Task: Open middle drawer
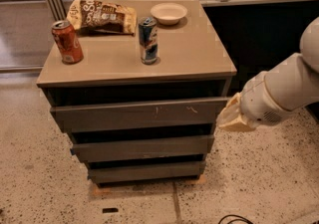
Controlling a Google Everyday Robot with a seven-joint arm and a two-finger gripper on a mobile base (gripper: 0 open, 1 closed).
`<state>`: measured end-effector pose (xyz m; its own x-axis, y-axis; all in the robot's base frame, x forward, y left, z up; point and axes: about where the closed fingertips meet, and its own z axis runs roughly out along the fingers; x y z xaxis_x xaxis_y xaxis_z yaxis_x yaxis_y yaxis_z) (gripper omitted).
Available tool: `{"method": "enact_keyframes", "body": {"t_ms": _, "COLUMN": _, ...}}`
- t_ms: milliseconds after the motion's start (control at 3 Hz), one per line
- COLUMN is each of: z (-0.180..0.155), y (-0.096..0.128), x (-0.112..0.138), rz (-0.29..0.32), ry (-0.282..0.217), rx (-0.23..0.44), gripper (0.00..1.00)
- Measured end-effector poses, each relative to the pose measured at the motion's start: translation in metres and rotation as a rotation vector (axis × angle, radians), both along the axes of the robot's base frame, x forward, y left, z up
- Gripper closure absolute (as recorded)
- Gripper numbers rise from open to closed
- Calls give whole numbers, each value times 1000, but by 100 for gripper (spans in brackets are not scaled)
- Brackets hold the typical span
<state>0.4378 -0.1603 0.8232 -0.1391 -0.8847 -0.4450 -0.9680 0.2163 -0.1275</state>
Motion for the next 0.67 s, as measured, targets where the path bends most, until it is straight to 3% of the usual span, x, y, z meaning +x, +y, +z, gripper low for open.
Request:
{"method": "enact_keyframes", "body": {"t_ms": 333, "z": -34, "y": 13, "x": 2, "rz": 24, "ry": 23, "rx": 43, "gripper": 100}}
{"method": "enact_keyframes", "body": {"t_ms": 667, "z": -31, "y": 12, "x": 2, "rz": 23, "ry": 21, "rx": 38, "gripper": 100}}
